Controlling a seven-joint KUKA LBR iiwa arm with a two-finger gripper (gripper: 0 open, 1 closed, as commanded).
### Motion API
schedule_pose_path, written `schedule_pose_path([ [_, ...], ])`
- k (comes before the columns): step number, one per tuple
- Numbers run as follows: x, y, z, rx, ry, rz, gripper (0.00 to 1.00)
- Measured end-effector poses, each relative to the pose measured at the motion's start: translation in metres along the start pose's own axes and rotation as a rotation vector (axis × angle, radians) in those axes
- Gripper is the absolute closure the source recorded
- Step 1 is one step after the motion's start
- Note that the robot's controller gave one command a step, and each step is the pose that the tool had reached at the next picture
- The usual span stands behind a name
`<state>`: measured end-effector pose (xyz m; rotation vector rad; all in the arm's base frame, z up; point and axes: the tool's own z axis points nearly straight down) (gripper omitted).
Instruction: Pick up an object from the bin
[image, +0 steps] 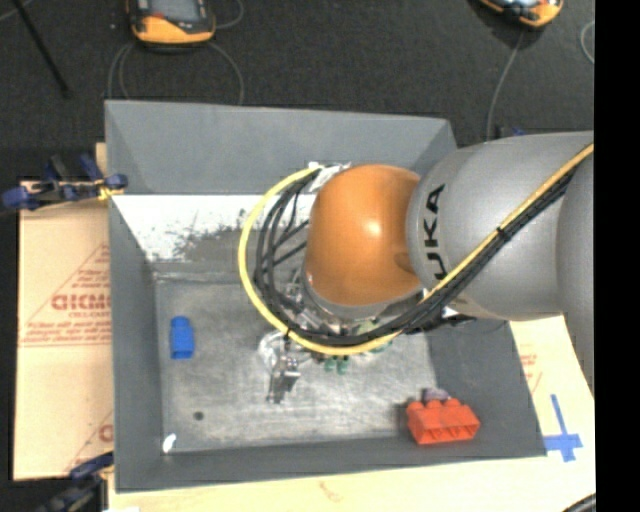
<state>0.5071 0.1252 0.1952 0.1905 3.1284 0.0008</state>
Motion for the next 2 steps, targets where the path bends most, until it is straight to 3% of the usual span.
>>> schedule_pose_path([
  [1, -0.025, -0.023, 0.083, 0.0, 0.003, 0.182, 0.0],
  [2, -0.034, -0.03, 0.123, -0.002, -0.002, 0.18, 0.0],
])
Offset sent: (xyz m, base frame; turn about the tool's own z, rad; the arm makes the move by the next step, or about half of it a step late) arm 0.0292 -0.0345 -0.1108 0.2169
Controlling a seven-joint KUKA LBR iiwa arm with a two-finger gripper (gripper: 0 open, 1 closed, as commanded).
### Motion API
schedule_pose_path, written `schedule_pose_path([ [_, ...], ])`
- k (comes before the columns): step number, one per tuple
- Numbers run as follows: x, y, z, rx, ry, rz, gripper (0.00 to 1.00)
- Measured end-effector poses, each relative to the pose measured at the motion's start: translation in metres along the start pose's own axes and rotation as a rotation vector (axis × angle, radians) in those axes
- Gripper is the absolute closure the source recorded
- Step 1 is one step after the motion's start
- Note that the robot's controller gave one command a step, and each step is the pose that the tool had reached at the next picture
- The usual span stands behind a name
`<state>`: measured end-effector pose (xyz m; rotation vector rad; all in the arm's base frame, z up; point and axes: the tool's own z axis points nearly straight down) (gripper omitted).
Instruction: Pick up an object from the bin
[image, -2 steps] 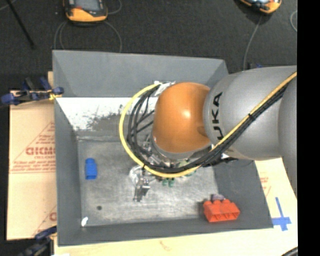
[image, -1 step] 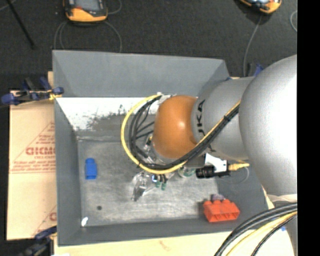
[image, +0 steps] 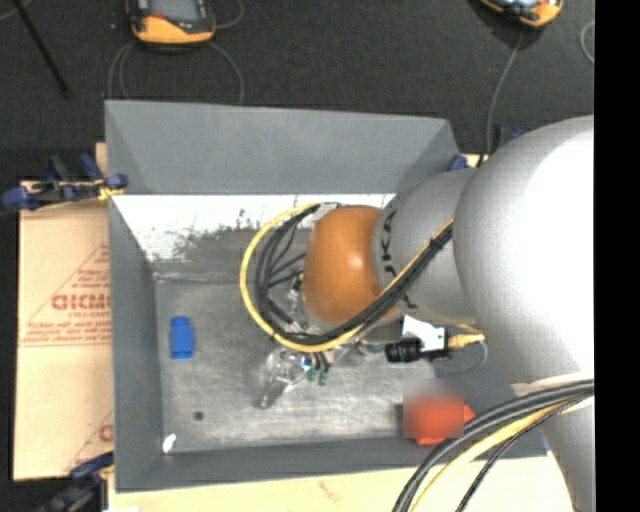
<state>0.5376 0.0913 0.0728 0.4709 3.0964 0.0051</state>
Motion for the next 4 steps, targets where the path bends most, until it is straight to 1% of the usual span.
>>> schedule_pose_path([
  [1, -0.002, 0.002, -0.004, -0.005, -0.005, 0.003, 1.0],
  [2, -0.012, 0.0, -0.09, 0.0, -0.001, -0.013, 1.0],
  [3, -0.009, -0.001, -0.085, 0.003, 0.007, -0.011, 0.0],
  [4, 0.007, -0.069, -0.01, 0.0, 0.001, -0.37, 0.0],
])
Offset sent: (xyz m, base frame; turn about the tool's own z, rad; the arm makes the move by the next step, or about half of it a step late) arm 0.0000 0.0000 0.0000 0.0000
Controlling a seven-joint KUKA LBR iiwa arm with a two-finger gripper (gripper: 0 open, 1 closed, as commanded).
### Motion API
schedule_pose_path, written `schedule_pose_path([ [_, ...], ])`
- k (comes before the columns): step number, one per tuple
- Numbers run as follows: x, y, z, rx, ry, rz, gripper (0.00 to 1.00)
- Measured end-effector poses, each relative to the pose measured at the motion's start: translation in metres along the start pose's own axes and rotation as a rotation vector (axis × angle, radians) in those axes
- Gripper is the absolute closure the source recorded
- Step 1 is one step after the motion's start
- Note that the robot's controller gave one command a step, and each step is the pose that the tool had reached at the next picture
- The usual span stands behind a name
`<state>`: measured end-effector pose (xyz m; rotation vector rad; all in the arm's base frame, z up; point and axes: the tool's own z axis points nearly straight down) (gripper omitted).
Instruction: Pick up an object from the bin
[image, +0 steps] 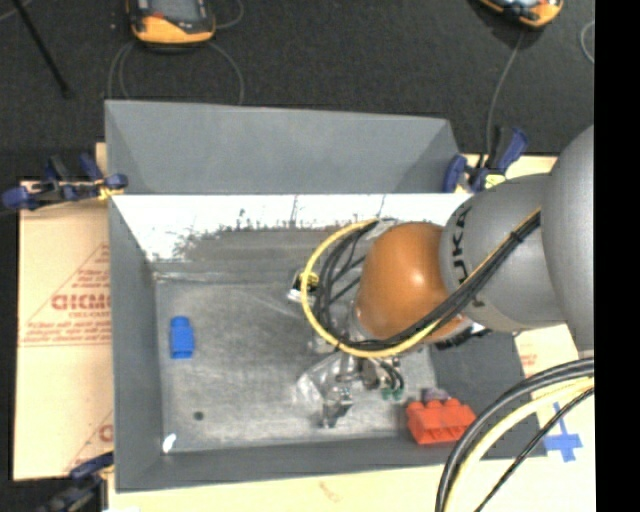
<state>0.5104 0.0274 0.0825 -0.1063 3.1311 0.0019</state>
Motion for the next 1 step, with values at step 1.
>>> schedule_pose_path([
  [1, 0.0007, -0.0005, 0.0013, -0.001, 0.001, 0.003, 1.0],
])
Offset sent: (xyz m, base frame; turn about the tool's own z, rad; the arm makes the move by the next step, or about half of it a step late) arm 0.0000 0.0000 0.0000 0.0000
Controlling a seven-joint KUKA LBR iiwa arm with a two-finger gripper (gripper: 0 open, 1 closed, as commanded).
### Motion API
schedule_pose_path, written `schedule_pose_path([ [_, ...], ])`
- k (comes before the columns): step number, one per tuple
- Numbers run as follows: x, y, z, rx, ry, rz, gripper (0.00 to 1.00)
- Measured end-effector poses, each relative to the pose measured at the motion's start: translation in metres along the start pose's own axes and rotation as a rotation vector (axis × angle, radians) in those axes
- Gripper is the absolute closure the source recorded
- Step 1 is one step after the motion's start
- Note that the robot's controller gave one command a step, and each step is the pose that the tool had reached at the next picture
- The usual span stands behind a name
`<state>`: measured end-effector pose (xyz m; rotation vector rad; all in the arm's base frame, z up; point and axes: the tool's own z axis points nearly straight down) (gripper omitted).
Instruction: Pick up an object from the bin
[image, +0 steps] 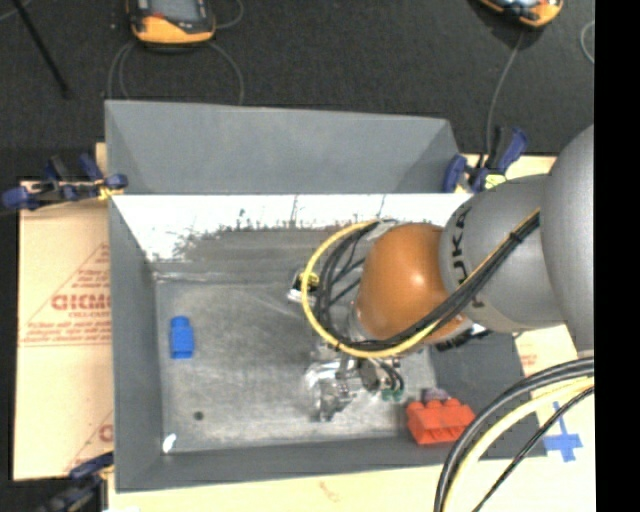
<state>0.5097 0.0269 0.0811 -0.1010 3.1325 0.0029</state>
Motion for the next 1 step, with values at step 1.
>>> schedule_pose_path([
  [1, -0.0044, 0.0244, -0.1225, 0.002, 0.0, -0.058, 1.0],
])
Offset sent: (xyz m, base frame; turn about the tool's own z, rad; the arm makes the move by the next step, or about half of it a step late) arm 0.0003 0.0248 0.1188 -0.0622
